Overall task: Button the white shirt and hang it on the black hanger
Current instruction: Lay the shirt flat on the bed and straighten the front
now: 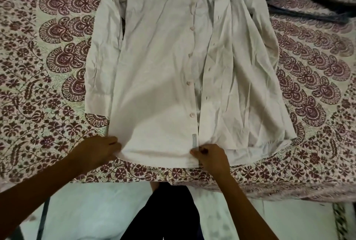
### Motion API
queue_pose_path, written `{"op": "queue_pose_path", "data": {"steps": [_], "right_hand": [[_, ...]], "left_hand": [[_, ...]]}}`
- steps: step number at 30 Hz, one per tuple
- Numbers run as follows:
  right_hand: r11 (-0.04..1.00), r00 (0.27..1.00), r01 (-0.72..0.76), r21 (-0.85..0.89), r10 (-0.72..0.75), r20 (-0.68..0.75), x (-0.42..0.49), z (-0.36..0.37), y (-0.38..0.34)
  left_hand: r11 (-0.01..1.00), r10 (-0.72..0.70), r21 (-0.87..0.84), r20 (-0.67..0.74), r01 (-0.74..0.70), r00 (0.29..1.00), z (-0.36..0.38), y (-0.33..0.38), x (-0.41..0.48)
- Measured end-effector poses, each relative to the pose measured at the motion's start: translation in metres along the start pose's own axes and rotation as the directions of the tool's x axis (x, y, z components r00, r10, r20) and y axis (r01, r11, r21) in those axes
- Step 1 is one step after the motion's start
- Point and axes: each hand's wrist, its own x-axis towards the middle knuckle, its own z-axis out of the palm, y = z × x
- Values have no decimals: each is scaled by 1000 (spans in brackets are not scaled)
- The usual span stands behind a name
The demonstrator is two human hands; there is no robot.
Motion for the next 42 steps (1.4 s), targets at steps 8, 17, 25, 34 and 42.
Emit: {"op": "queue_pose_path", "data": {"steps": [8,17,25,34,42], "right_hand": [[794,799,297,-530,-511,-317,3,-8,20],[835,746,490,-253,-551,-375,-2,-28,23],[644,603,666,-377,-762,-235,-32,-15,36],[720,700,593,-361,-683,-210,-30,3,48],[987,491,38,157,119,-863,-2,-77,80]], "left_hand": [[985,3,-160,-336,-60,942,-26,49,63],[888,-178,-449,-136,100,975,-3,113,131],[212,-342,-940,186,269,921,-21,120,147],[265,-488,-957,-27,118,873,-14,138,155],[380,-520,-914,-86,140,850,7,135,146]]}}
